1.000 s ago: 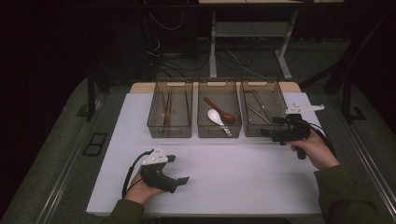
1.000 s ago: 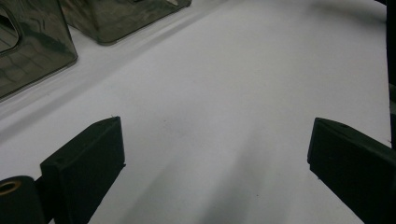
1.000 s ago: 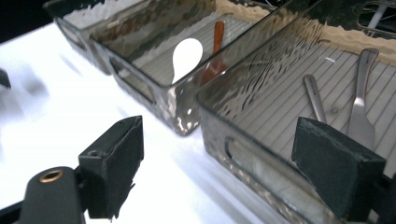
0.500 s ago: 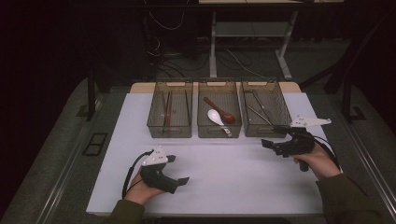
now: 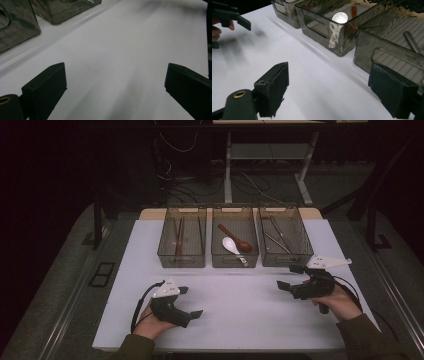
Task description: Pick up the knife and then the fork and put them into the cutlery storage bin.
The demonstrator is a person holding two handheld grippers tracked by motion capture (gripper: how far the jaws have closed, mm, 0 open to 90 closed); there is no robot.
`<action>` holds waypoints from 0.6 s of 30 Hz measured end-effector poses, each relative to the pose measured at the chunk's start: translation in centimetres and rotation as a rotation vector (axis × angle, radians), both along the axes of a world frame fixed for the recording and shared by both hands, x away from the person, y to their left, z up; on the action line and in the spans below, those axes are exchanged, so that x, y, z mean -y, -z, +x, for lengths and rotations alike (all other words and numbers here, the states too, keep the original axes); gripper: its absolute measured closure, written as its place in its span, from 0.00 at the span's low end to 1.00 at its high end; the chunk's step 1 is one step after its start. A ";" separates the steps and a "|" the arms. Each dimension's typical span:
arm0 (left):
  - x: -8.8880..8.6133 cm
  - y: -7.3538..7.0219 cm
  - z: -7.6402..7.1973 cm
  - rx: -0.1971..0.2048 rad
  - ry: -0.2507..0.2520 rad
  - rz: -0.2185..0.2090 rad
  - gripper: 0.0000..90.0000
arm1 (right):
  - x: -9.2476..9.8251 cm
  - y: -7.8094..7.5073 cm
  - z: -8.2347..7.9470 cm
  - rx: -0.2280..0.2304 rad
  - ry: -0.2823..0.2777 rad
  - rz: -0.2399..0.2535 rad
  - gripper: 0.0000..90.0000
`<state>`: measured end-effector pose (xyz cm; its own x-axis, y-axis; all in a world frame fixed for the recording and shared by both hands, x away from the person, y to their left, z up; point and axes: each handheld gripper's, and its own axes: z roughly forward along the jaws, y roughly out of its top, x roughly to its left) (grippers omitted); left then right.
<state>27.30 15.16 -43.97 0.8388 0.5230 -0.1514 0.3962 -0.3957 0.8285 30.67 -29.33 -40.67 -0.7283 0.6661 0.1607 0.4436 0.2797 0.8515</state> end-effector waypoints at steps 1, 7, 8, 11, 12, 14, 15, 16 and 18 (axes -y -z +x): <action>0.0 0.0 0.0 0.000 0.000 -0.001 0.03 | 0.0 0.1 -0.2 0.002 -0.003 0.003 0.19; 0.1 0.0 0.0 0.000 -0.001 -0.001 0.03 | -0.4 0.8 -1.3 0.007 -0.013 0.007 0.19; 0.1 0.0 0.0 0.000 -0.001 -0.001 0.03 | -0.4 1.0 -1.5 0.008 -0.014 0.008 0.19; 0.1 0.0 0.0 0.000 -0.002 -0.002 0.03 | -0.5 1.6 -2.0 0.000 -0.021 0.006 0.19; 0.1 0.0 0.0 0.000 -0.001 -0.001 0.03 | -0.5 1.7 -2.2 -0.003 -0.023 0.005 0.19; 0.1 0.0 0.0 0.000 -0.002 -0.002 0.03 | -0.6 2.1 -2.6 -0.003 -0.027 -0.001 0.19; 0.1 0.0 0.0 0.000 -0.001 -0.002 0.03 | -0.6 2.2 -2.8 -0.002 -0.029 -0.006 0.19; 0.1 0.0 0.0 -0.001 -0.002 -0.002 0.03 | -0.6 2.3 -3.0 -0.004 -0.031 -0.011 0.19; 0.1 0.0 0.0 -0.001 -0.002 -0.001 0.03 | -0.6 2.5 -3.3 -0.003 -0.038 -0.017 0.19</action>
